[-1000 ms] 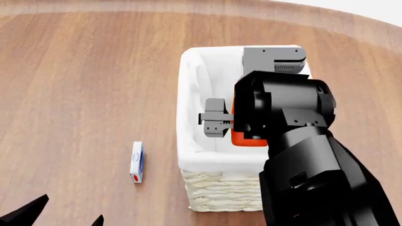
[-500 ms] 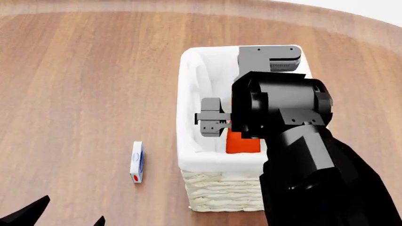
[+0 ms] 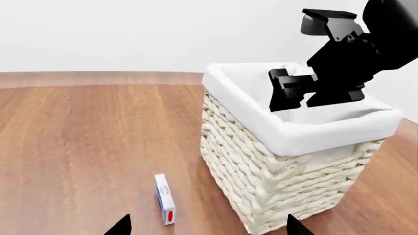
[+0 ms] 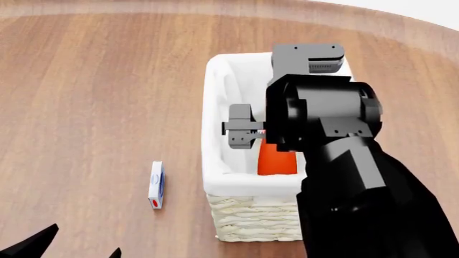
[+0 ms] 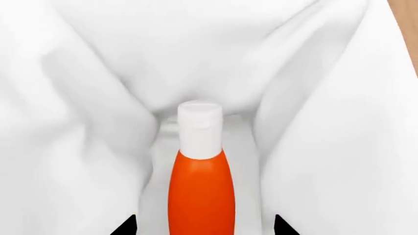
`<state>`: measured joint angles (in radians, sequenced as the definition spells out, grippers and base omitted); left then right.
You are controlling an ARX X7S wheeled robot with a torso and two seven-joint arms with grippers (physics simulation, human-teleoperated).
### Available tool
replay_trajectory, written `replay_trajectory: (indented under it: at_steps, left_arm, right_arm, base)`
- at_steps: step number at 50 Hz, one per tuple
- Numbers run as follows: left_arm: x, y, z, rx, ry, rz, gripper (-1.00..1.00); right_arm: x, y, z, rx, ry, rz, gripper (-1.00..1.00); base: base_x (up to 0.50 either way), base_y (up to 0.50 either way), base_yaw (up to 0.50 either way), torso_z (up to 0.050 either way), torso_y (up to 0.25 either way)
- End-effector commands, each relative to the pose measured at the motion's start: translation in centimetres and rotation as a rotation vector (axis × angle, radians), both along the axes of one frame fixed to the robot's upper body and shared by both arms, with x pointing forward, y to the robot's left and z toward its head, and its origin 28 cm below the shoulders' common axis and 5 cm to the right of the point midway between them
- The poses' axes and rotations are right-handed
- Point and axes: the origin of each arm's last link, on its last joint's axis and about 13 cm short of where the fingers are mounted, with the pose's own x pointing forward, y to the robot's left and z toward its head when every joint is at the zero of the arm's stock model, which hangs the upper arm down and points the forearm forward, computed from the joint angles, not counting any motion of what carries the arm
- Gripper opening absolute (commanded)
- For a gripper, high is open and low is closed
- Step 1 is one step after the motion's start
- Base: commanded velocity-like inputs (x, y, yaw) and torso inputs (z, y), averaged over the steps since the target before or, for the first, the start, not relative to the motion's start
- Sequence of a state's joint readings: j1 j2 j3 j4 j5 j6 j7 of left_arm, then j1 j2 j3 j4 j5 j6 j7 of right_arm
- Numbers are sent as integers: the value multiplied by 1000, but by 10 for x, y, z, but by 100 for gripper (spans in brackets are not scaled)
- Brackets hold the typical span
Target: Pick up the ketchup, and put it in the basket.
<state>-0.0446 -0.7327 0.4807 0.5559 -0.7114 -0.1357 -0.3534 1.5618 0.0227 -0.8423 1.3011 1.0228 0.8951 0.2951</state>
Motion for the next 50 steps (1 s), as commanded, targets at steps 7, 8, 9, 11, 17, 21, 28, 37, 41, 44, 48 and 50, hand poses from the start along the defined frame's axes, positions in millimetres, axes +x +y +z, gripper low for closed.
replay_trajectory:
  at_steps: [7,8,9,11,17,21,28,37,41,44,48,50]
  left_arm:
    - [2,-2,6,-41,-22,-25,100]
    - [1,-3,7,-41,-22,-26,100]
    - [2,-3,6,-41,-23,-26,100]
    - [1,-3,7,-42,-23,-27,100]
    - [1,-3,-2,-39,-21,-28,100]
    - [1,-4,6,-39,-24,-30,100]
    - [0,-4,6,-38,-24,-32,100]
    - [-1,-6,-2,-38,-22,-38,100]
    - [-1,-6,4,-40,-22,-40,100]
    - [-1,-6,1,-40,-21,-39,100]
    - [-2,-7,5,-41,-26,-42,100]
    - [-2,-7,-1,-41,-26,-42,100]
  right_arm:
    - [-3,4,21,24,-32,43,100]
    - [-4,4,22,26,-34,44,100]
    - [-5,4,23,23,-37,46,100]
    - [-7,3,26,25,-44,47,100]
    - [-16,2,37,41,-107,54,100]
    - [-27,1,39,55,-154,71,100]
    - [-45,-1,40,61,-200,106,100]
    - [-71,-6,40,51,-309,135,100]
    - [-81,-8,40,57,-352,132,100]
    - [-86,-9,40,53,-395,125,100]
    - [-113,-20,-2,-91,-762,84,100]
    - [-116,-22,-7,-104,-778,77,100]
  base:
    - [0,0,0,0,0]
    - [0,0,0,0,0]
    - [0,0,0,0,0]
    - [0,0,0,0,0]
    - [0,0,0,0,0]
    - [0,0,0,0,0]
    - [0,0,0,0,0]
    - [0,0,0,0,0]
    - [0,0,0,0,0]
    - [0,0,0,0,0]
    - [0,0,0,0,0]
    - [0,0,0,0,0]
